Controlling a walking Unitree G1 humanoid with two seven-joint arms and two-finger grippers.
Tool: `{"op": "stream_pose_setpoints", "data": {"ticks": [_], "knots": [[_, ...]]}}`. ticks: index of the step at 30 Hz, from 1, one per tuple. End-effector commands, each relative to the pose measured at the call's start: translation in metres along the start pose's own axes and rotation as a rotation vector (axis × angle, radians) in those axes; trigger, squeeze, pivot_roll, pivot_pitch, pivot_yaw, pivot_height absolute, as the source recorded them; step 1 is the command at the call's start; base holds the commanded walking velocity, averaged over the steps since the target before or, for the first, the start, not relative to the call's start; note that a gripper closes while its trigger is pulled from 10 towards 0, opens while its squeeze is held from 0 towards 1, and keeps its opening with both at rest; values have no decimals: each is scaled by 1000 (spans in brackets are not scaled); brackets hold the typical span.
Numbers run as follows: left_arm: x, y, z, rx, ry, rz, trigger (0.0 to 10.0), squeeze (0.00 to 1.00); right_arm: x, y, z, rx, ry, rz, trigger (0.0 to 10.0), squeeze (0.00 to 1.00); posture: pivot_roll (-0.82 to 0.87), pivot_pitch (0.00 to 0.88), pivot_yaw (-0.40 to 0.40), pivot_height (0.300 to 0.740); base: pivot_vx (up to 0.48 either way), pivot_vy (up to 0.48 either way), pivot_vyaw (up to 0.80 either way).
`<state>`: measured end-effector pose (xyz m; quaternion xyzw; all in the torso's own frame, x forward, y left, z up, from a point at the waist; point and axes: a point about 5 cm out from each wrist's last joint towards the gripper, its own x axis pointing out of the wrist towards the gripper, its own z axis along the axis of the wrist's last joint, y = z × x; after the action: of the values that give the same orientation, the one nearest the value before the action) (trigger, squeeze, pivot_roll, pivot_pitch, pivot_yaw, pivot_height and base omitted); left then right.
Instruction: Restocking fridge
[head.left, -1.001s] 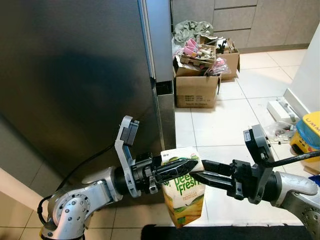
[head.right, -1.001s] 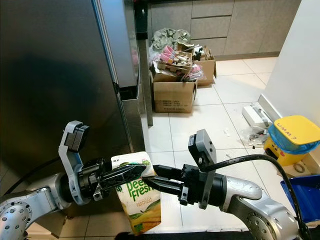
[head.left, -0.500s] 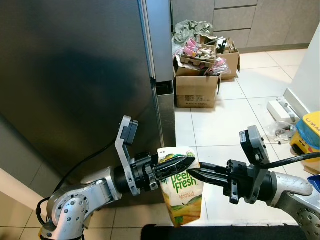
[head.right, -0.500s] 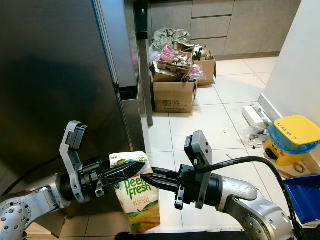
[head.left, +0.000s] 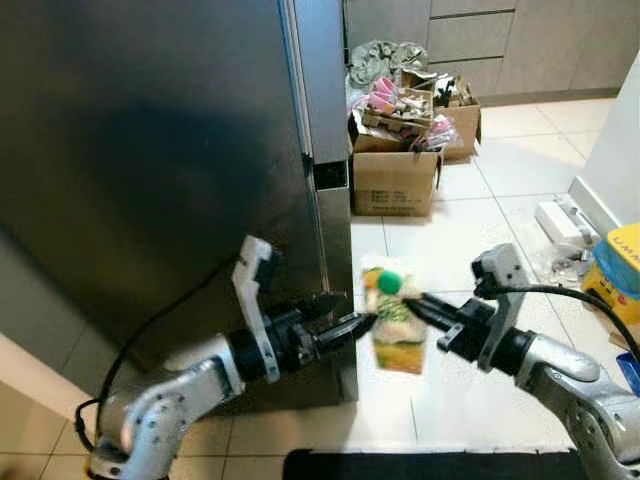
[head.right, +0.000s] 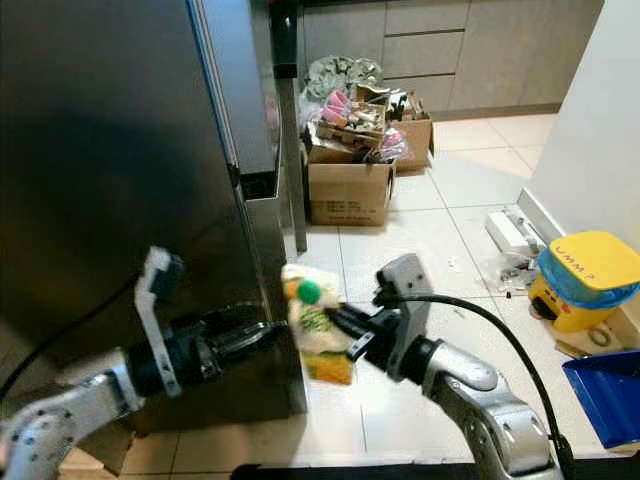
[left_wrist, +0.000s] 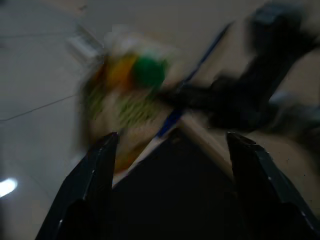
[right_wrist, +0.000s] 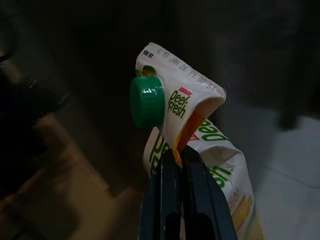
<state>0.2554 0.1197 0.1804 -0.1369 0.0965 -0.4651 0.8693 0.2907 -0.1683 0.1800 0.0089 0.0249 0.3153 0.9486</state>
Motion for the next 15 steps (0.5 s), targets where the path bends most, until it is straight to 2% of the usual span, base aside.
{"op": "stream_pose_setpoints", "data": {"ticks": [1, 2, 7, 13, 15], "knots": [[-1, 15, -7, 113, 38, 153, 10000, 0, -1, -13, -6, -21, -9, -132, 10000, 0, -120, 115, 98, 740, 0, 0, 0], [-1, 15, -7, 113, 38, 153, 10000, 0, -1, -13, -6, -21, -9, -132, 10000, 0, -120, 115, 98, 740, 0, 0, 0], [22, 21, -1, 202, -47, 316, 10000, 0, -4, -31, -36, -53, 43, -387, 10000, 0, -131, 116, 94, 740, 0, 0, 0], [47, 22, 7, 265, -116, 405, 10000, 0, -16, -51, -58, -104, 70, -662, 10000, 0, -137, 117, 100, 740, 0, 0, 0], [51, 22, 8, 271, -125, 421, 10000, 0, -17, -53, -59, -109, 62, -694, 10000, 0, -137, 117, 100, 740, 0, 0, 0]]}}
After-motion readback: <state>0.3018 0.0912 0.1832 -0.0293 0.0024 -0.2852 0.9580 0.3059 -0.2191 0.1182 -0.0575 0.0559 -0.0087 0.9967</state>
